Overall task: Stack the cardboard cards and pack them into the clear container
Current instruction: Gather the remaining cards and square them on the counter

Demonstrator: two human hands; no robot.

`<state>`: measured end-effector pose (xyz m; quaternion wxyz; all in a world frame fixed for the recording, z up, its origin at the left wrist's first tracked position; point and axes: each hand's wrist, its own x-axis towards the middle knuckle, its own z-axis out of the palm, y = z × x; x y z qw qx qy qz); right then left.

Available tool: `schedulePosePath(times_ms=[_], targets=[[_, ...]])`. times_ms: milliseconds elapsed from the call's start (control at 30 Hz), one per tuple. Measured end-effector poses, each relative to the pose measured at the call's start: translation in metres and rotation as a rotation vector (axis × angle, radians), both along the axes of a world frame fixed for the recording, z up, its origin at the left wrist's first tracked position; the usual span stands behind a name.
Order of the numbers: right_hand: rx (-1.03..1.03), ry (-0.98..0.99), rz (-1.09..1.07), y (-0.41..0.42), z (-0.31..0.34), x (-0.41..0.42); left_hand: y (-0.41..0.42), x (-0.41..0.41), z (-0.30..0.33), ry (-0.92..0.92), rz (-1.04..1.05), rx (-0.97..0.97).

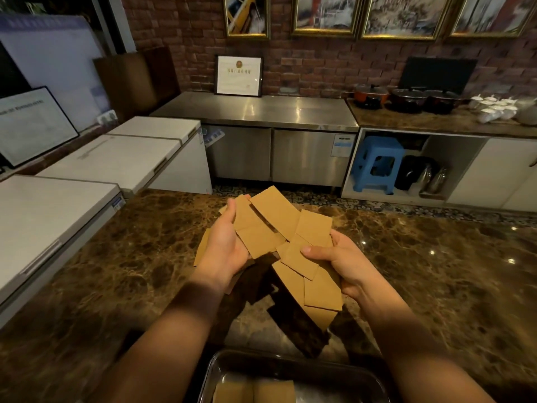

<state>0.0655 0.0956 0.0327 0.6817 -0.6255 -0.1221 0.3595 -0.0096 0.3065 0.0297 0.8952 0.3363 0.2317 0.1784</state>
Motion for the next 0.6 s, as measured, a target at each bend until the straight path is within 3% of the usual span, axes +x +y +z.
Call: schedulePosePath(times_ms=[133, 267, 333, 400, 467, 600], targets=[[-0.077, -0.292, -0.085, -0.001, 0.006, 0.000, 0.001, -0.006, 0.013, 0.053, -0.019, 0.199], [-0.262, -0.902, -0.087, 0.009, 0.012, -0.017, -0.018, -0.007, 0.019, 0.134, -0.003, 0.470], [-0.355, -1.318, 0.016, 0.010, 0.009, -0.025, -0.027, -0.002, 0.020, 0.104, 0.016, 0.374], [-0.401, -1.568, 0.099, 0.010, 0.004, -0.030, -0.029, -0.001, 0.025, 0.064, 0.071, 0.218], [-0.378, -1.478, 0.082, 0.009, 0.005, -0.029, -0.021, -0.003, 0.024, -0.008, 0.076, 0.123], [-0.180, -0.702, -0.106, -0.007, 0.012, -0.013, 0.006, -0.017, 0.019, -0.217, 0.058, -0.035]])
